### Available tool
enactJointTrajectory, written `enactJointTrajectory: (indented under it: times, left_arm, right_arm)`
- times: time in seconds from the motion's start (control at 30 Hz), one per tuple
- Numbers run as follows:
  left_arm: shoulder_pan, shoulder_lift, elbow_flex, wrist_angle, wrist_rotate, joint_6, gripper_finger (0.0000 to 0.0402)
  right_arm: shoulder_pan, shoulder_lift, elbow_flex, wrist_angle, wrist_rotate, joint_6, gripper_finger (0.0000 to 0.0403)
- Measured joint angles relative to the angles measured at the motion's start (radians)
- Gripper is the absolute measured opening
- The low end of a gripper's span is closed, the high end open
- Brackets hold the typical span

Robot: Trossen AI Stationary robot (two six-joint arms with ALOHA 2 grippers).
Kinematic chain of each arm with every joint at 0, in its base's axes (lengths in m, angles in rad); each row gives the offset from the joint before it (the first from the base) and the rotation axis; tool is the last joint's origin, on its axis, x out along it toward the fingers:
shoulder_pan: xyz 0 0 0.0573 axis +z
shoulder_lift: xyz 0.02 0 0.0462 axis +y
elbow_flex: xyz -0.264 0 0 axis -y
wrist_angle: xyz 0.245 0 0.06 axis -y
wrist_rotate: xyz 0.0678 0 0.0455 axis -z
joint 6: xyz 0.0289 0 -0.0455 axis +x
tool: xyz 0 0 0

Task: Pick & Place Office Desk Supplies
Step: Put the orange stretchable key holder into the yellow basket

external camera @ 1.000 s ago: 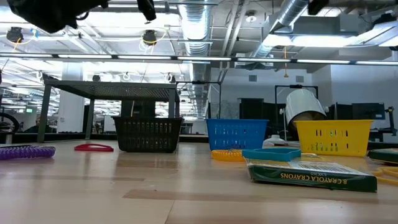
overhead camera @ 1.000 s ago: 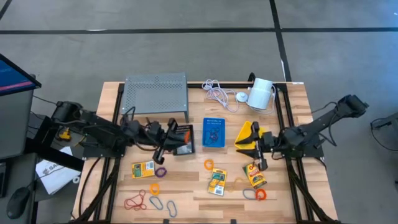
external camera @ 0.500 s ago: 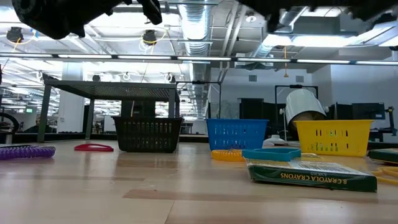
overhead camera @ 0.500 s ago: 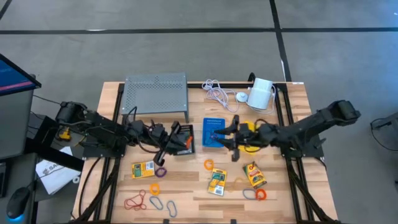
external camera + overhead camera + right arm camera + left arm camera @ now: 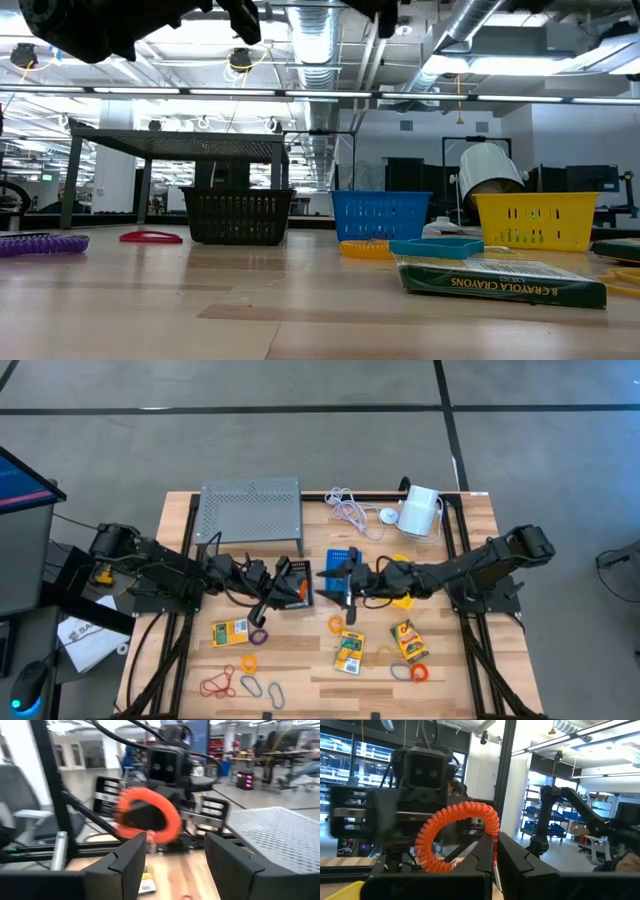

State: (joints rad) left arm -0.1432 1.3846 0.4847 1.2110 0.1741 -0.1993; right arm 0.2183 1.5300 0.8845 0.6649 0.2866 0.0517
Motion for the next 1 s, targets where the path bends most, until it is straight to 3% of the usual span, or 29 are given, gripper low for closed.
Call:
enactJointTrajectory:
  times: [1.0]
  left_arm:
    - [0.000, 0.000, 0.000, -0.010, -0.008, 0.009, 0.0001]
  right_arm:
    - [-0.008, 0.049, 0.040, 0.040, -0.005, 0.021, 0.0175]
